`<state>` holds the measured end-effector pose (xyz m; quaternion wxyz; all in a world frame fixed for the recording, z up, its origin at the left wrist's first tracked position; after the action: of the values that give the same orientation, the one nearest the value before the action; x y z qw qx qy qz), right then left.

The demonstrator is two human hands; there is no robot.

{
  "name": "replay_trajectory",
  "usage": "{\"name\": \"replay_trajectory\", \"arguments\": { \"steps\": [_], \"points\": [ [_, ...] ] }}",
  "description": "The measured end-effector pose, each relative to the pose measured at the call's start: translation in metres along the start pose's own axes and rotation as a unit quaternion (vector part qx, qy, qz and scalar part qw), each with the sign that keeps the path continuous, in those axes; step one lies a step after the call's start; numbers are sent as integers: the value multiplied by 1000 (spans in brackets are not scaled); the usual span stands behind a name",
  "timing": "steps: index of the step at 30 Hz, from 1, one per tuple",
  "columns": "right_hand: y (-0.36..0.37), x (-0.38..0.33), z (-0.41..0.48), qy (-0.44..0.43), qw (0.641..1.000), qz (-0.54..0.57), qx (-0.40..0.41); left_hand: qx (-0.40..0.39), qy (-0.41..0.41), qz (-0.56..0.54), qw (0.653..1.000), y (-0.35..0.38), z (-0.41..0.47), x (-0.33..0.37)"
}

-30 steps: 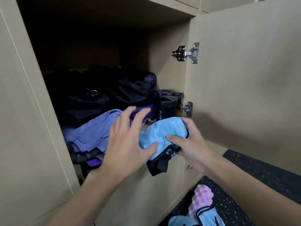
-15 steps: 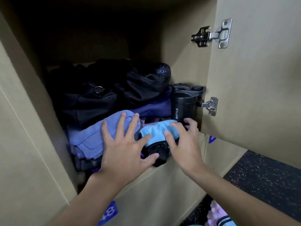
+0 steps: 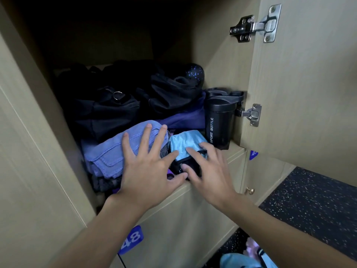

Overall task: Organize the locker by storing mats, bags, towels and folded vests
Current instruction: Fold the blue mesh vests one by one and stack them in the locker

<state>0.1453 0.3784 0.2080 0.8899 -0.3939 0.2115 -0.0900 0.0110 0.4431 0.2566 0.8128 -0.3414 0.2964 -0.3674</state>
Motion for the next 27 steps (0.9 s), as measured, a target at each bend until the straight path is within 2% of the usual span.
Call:
{"name": "replay_trajectory", "arguments": {
  "steps": [3,8,14,21,24,27],
  "points": [
    [8,0,9,0,997,-53,-56,7,-1,-5,1000,-2,1,0],
    [11,-1,27,27,991,-33,-126,11,-1,-16,1000,-5,-1,0],
    [-4,-1,7,42,990,12,-132,-4,5,-54,999,-18,-6,6],
    [-26,1,-58,42,990,25,-135,20,50,-137,989,-41,-31,35],
    [-28,7,-103,59,988,7,-141,-6,76,-206,976,-37,-57,58],
    [-19,17,-154,95,980,13,-173,-117,57,-261,956,-15,-98,79]
  ]
}}
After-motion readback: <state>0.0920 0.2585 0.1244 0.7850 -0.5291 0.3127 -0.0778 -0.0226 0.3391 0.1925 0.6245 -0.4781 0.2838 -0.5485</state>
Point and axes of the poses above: each hand's wrist, its own z-axis towards the middle knuckle, its own y-axis out of the palm, x = y × z, the point moved 7 cm from there along z, towards the middle knuckle, and after that the axes turned 8 degrees about -z, right-handed, at the moved point
